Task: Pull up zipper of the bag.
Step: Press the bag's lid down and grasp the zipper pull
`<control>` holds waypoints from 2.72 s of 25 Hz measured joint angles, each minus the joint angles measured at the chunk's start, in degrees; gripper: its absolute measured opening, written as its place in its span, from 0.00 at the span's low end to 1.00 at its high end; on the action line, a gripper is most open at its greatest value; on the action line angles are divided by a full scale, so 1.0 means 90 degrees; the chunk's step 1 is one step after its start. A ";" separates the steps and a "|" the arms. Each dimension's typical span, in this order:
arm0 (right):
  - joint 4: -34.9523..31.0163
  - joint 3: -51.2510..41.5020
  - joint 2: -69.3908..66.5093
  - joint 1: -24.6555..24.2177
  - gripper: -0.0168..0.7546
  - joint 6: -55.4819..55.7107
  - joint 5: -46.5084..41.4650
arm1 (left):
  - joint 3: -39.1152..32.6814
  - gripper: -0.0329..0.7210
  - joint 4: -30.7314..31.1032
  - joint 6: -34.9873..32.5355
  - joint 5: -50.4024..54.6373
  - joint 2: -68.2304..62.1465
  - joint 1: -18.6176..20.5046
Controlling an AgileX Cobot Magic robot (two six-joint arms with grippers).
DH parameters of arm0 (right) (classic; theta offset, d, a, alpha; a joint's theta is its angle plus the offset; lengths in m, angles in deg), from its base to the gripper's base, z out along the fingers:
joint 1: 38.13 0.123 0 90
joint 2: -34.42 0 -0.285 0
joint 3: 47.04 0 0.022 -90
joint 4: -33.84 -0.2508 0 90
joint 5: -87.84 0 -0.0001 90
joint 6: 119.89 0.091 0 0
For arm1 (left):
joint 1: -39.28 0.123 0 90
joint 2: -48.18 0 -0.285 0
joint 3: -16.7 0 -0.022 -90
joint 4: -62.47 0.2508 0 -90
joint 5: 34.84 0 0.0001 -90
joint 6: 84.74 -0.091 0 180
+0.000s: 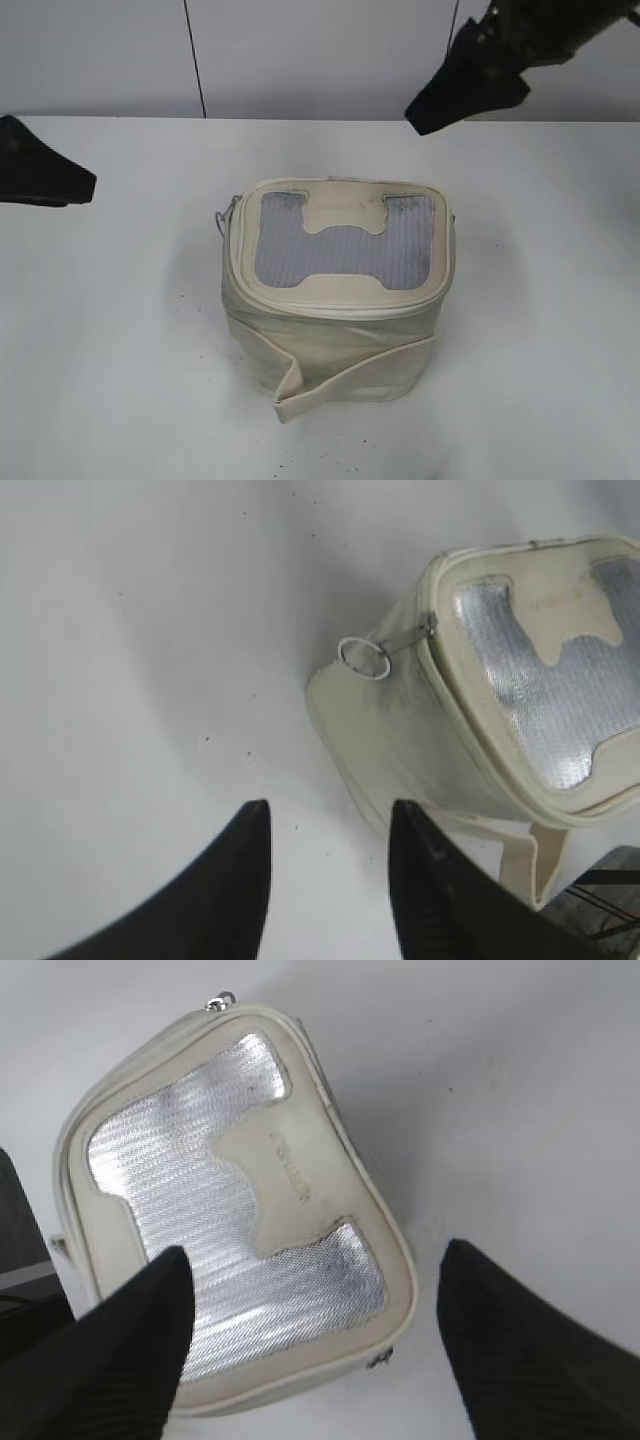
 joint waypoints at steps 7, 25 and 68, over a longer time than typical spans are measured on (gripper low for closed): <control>-0.0260 0.1381 -0.1553 0.0277 0.78 -0.0475 -0.0433 | 0.0503 0.46 -0.0882 -0.1199 0.0013 -0.0931 0.0000; -0.0112 0.2756 -0.3402 0.1017 0.68 -0.0557 -0.0693 | 0.1645 0.48 -0.1174 -0.1919 0.0919 -0.2441 -0.0144; -0.0016 0.2790 -0.3667 0.1037 0.07 -0.0538 -0.0962 | 0.1737 0.84 0.2559 -0.2826 -0.1413 -0.2190 -0.2166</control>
